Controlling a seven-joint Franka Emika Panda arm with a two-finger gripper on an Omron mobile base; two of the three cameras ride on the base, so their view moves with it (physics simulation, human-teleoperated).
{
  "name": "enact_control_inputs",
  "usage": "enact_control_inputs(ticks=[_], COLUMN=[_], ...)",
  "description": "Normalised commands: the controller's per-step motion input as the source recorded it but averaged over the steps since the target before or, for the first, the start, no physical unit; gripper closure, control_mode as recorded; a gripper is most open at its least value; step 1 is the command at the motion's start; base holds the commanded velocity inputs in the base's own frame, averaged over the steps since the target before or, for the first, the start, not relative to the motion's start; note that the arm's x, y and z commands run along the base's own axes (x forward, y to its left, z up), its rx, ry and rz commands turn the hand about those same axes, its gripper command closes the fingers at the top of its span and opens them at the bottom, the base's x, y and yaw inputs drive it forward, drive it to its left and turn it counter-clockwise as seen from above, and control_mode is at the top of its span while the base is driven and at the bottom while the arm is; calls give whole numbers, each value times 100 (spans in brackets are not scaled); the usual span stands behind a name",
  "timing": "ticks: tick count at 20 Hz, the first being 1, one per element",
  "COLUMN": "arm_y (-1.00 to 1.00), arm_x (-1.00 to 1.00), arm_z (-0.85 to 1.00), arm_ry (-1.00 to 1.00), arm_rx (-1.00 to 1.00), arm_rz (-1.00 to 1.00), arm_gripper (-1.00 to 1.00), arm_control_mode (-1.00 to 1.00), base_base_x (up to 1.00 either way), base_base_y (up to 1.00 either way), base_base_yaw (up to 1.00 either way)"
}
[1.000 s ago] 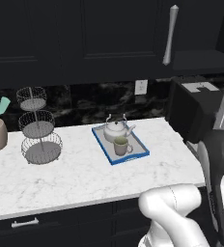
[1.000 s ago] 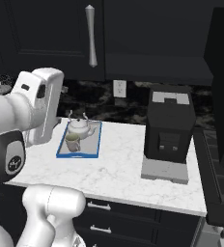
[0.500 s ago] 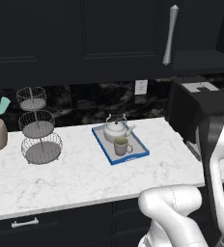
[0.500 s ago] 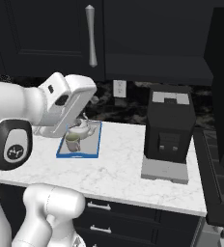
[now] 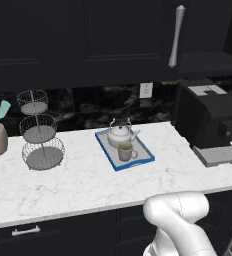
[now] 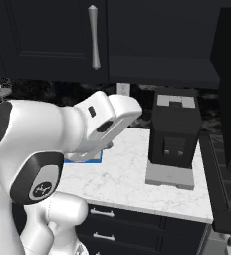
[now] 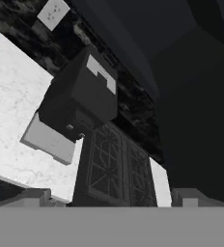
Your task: Pick the kettle from the counter and place it on the tray. Then pick the mug from the cabinet and place it on the tray. Then close the cabinet doors.
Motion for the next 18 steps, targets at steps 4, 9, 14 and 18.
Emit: enact_control_inputs(ticks=[4, 9, 14, 18], arm_y=[-62, -64, -57, -53], arm_x=[-26, -12, -21, -21], arm_z=[0, -2, -19, -19], arm_ry=[12, 24, 7, -4], arm_rx=[-4, -12, -33, -33], arm_rz=[-13, -25, -17, -8], arm_gripper=[-100, -100, -100, -100], arm_control_mode=[-100, -100, -100, -100], base_base_x=[0, 0, 0, 0], base_base_y=[0, 0, 0, 0], base_base_yaw=[0, 0, 0, 0])
